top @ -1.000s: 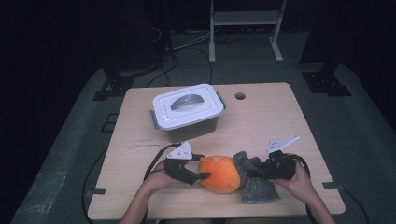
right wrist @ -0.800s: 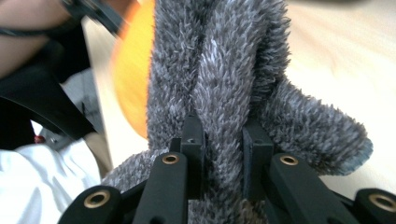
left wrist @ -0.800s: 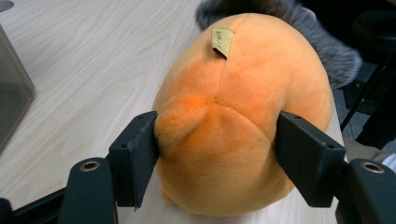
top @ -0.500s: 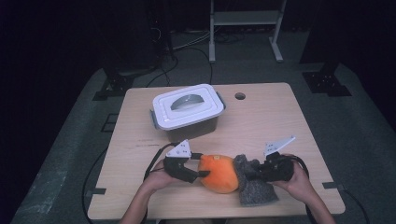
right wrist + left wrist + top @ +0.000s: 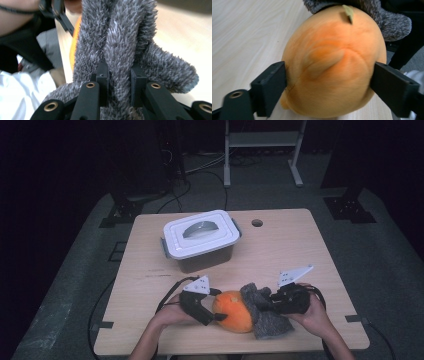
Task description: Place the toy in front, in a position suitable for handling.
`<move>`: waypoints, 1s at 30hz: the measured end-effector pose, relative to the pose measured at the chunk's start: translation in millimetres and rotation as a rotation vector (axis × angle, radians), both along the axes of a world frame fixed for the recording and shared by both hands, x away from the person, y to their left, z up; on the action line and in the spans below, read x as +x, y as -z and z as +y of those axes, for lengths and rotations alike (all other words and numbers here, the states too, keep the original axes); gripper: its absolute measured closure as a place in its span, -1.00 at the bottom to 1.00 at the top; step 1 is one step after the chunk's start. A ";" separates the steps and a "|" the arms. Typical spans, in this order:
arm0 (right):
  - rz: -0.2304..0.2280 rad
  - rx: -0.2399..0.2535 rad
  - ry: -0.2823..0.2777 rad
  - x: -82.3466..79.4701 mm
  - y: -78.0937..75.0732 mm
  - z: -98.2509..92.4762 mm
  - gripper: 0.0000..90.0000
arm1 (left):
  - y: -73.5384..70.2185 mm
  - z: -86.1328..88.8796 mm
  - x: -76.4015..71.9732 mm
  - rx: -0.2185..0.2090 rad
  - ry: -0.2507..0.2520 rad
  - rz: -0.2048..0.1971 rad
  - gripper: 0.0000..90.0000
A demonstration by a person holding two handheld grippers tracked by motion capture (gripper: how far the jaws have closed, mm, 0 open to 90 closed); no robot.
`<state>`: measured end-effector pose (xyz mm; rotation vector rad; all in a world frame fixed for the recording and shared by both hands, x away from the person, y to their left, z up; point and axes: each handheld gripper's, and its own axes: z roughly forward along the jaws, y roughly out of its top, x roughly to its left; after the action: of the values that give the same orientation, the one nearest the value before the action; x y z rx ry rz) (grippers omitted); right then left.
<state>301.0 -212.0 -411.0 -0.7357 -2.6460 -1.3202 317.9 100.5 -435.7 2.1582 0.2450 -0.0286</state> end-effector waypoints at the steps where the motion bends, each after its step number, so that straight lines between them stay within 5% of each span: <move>1: 0.011 -0.001 -0.003 0.7 2.3 -1.6 0.63 | 0.7 -1.1 0.5 -0.017 -0.004 0.009 -0.69; 3: 0.022 0.001 0.012 2.1 2.1 -6.9 0.64 | -1.8 -1.6 0.7 -0.033 -0.009 0.007 -0.51; 7: -0.016 0.013 0.033 0.7 -9.7 -12.3 0.67 | -17.6 -2.7 -4.5 -0.035 -0.045 -0.082 -0.22; 11: -0.084 0.065 0.051 -4.6 -27.9 -9.0 0.67 | -35.8 -10.1 -15.2 0.023 -0.066 -0.190 -0.16; 14: -0.132 0.076 0.034 -9.9 -37.6 7.6 0.66 | -39.3 -18.8 -22.1 0.051 -0.047 -0.221 -0.14; 17: -0.136 0.026 0.021 -10.9 -31.0 20.7 0.66 | -39.0 -18.8 -22.6 0.074 -0.051 -0.228 -0.13; 24: -0.024 0.039 0.056 1.9 -6.1 -0.2 0.66 | -42.8 -13.4 -19.1 0.042 -0.087 -0.216 -0.12; 30: -0.111 0.096 0.058 -7.6 -29.6 7.6 0.66 | -48.5 -19.8 -24.1 0.080 -0.109 -0.252 -0.12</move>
<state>293.4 -204.4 -381.4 -0.7533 -2.6409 -1.5337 293.7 80.7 -387.2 2.1981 0.2191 0.3186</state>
